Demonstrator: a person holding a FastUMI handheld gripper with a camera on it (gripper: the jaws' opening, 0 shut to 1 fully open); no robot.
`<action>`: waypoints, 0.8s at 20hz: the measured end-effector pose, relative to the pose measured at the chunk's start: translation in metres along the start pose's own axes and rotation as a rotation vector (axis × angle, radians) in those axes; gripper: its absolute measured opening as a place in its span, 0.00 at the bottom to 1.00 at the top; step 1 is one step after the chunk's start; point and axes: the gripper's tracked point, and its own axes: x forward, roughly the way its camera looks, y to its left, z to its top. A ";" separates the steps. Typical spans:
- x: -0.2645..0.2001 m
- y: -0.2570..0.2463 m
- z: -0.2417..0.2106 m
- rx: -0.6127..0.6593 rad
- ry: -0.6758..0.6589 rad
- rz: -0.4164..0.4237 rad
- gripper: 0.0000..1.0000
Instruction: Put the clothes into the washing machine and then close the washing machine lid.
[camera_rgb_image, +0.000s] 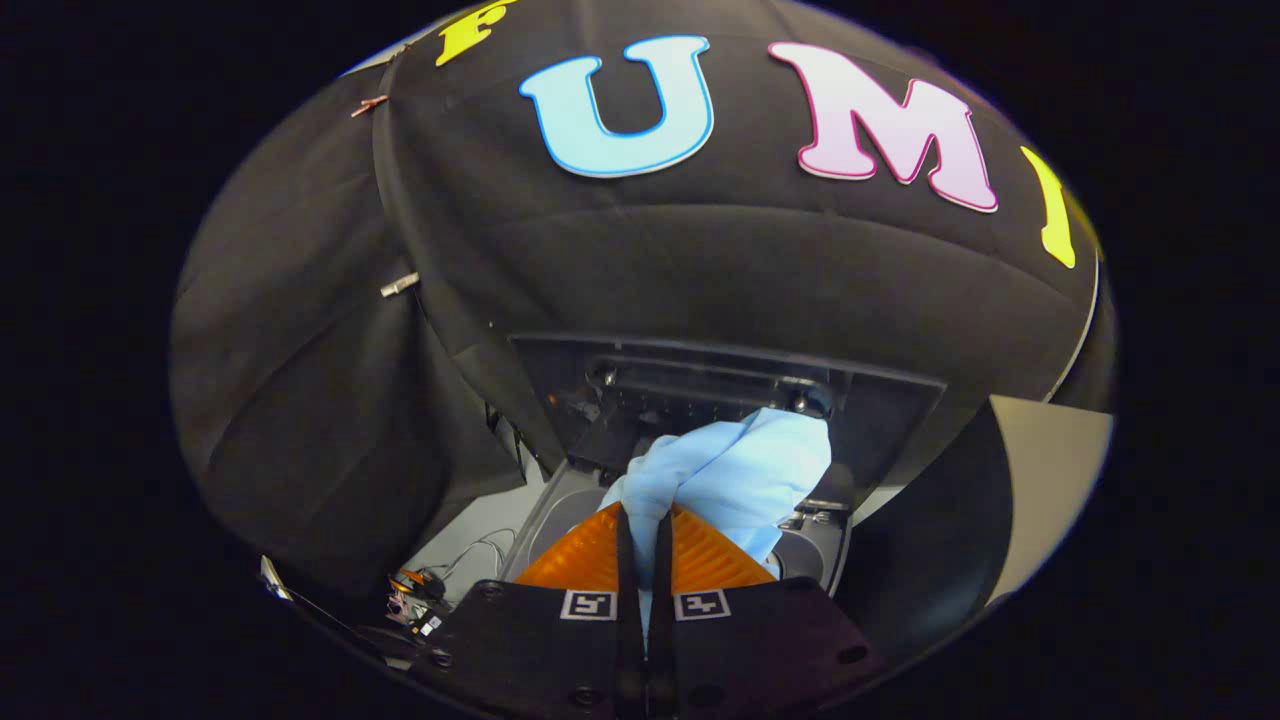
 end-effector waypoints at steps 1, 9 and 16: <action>0.007 -0.001 -0.008 -0.009 0.008 -0.002 0.06; 0.076 -0.012 -0.078 -0.009 0.105 -0.034 0.06; 0.098 -0.019 -0.109 0.016 0.176 -0.048 0.27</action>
